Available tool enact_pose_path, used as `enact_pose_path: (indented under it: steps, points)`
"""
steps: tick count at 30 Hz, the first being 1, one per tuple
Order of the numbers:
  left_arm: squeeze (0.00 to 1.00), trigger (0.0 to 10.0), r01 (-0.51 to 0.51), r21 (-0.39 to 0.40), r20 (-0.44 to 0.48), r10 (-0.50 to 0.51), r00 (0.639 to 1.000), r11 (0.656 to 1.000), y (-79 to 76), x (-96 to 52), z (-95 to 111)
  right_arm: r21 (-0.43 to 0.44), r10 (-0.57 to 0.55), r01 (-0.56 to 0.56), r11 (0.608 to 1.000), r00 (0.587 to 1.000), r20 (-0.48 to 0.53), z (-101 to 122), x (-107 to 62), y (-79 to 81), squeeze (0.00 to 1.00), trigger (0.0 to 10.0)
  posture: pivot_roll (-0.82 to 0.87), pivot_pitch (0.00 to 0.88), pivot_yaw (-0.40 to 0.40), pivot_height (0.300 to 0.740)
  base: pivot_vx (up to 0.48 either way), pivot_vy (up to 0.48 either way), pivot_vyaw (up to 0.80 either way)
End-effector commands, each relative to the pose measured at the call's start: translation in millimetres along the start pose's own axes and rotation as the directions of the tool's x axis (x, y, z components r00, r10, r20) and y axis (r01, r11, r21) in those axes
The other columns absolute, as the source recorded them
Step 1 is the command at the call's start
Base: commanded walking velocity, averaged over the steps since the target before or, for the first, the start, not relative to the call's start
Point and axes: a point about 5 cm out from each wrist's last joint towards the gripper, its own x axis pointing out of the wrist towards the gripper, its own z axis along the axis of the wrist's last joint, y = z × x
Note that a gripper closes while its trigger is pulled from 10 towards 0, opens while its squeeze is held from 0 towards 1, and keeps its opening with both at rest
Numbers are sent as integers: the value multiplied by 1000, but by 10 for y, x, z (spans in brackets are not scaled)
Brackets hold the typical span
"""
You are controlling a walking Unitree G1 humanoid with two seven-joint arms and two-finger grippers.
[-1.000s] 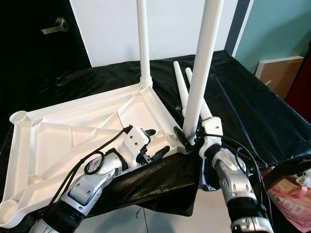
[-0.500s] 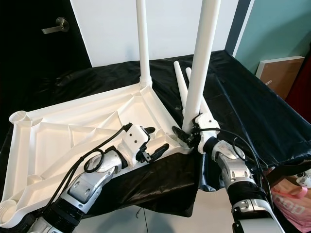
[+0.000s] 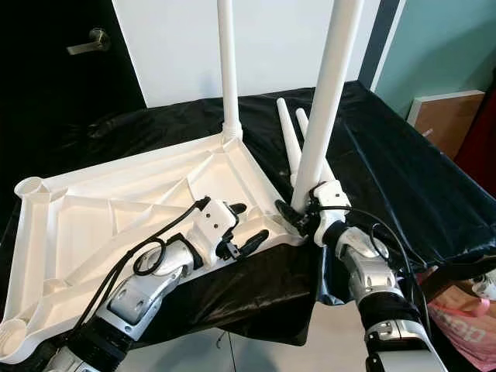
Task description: Building children table
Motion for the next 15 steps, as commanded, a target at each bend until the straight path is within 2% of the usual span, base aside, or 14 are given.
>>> enact_pose_path:
  steps: [1, 2, 3, 4, 5, 6, 7, 10, 11, 13, 15]
  points:
    - [0, 10000, 39, 8, -21, -39, 999, 999, -23, -19, -26, 53, -34, 37, 998, 998, -58, -140, -12, 68, 0, 10000, -140, 8, 17, 740, 0, 0, 0]
    - [0, 10000, 39, 2, -17, -39, 999, 999, -28, -17, -23, 28, -91, 93, 995, 994, -66, -150, 2, 97, 0, 10000, -138, 5, 14, 740, 0, 0, 0]
    - [0, 10000, 39, 2, -17, -39, 999, 999, -28, -17, -23, 28, -91, 93, 995, 994, -66, -150, 2, 97, 0, 10000, -138, 5, 14, 740, 0, 0, 0]
    - [0, 10000, 39, 3, -15, -39, 999, 999, -30, -13, -18, 31, -173, 176, 984, 982, -80, -171, 13, 109, 0, 10000, -136, 4, 10, 740, 0, 0, 0]
    - [0, 10000, 39, 3, -15, -39, 999, 999, -30, -13, -18, 31, -173, 176, 984, 982, -80, -171, 13, 109, 0, 10000, -136, 4, 10, 740, 0, 0, 0]
    - [0, 10000, 37, 1, -12, -36, 999, 999, -31, -9, -12, 45, -317, 324, 945, 941, -119, -229, 14, 146, 0, 10000, -136, 1, 8, 740, 0, 0, 0]
    - [0, 10000, 37, 1, -12, -36, 999, 999, -31, -9, -12, 45, -317, 324, 945, 941, -119, -229, 14, 146, 0, 10000, -136, 1, 8, 740, 0, 0, 0]
    - [0, 10000, 30, 5, -24, -29, 999, 1000, -35, -7, -39, 103, -484, 497, 861, 865, -132, -282, 10, 258, 0, 10000, -136, 0, 3, 740, 0, 0, 0]
    - [0, 10000, 30, 5, -24, -29, 999, 1000, -35, -7, -39, 103, -484, 497, 861, 865, -132, -282, 10, 258, 0, 10000, -136, 0, 3, 740, 0, 0, 0]
    - [0, 10000, 29, 0, -25, -29, 999, 1000, -51, -9, -46, 124, -557, 573, 810, 818, -145, -299, 14, 312, 0, 10000, -134, 0, 2, 740, 0, 0, 0]
    - [0, 10000, 31, -3, -23, -31, 999, 1000, -66, -9, -46, 146, -577, 598, 788, 801, -161, -312, 26, 360, 0, 10000, -134, 0, 2, 740, 0, 0, 0]
